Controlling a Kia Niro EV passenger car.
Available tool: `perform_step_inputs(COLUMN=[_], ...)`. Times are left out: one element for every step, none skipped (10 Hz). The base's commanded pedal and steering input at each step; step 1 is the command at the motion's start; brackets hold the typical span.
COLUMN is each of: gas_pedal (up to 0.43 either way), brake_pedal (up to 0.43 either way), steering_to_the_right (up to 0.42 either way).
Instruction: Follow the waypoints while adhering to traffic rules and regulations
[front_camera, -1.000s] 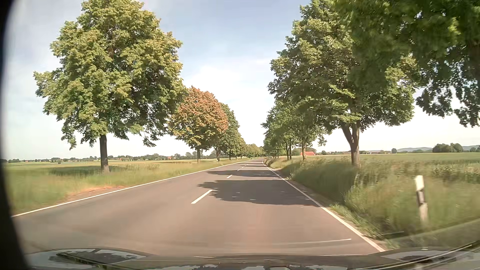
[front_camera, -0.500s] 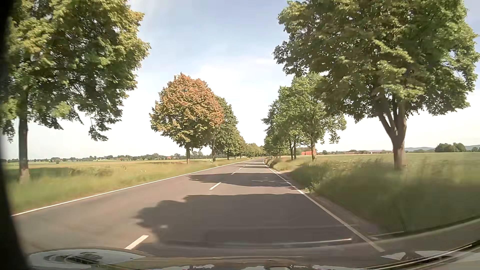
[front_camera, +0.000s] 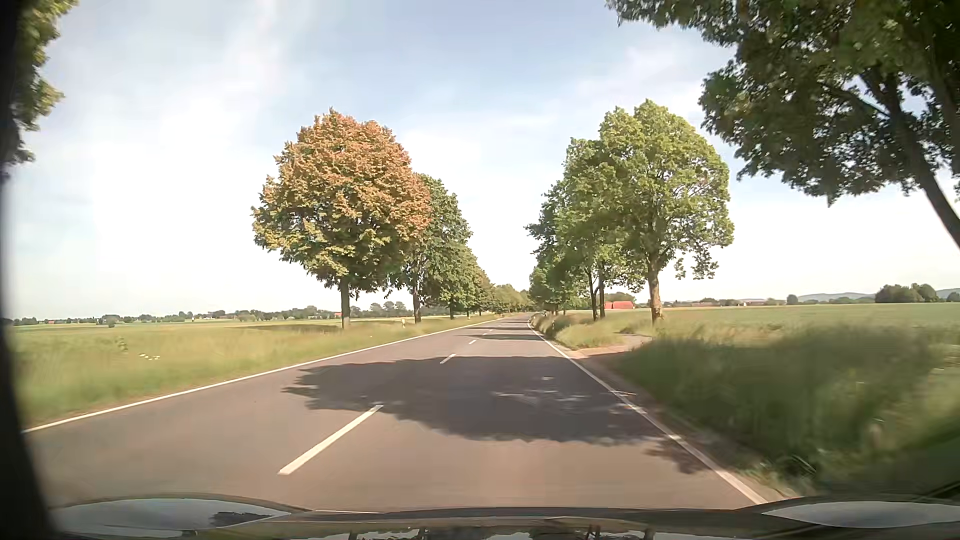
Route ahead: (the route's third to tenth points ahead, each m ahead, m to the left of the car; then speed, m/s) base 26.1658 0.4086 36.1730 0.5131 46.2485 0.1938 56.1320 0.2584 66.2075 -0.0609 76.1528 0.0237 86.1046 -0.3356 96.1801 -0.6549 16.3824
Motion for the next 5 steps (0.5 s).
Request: perform_step_inputs(gas_pedal=[0.150, 0.150, 0.150, 0.150, 0.150], brake_pedal=[0.000, 0.000, 0.000, 0.000, 0.000], steering_to_the_right=[-0.002, -0.003, -0.003, -0.003, -0.004])
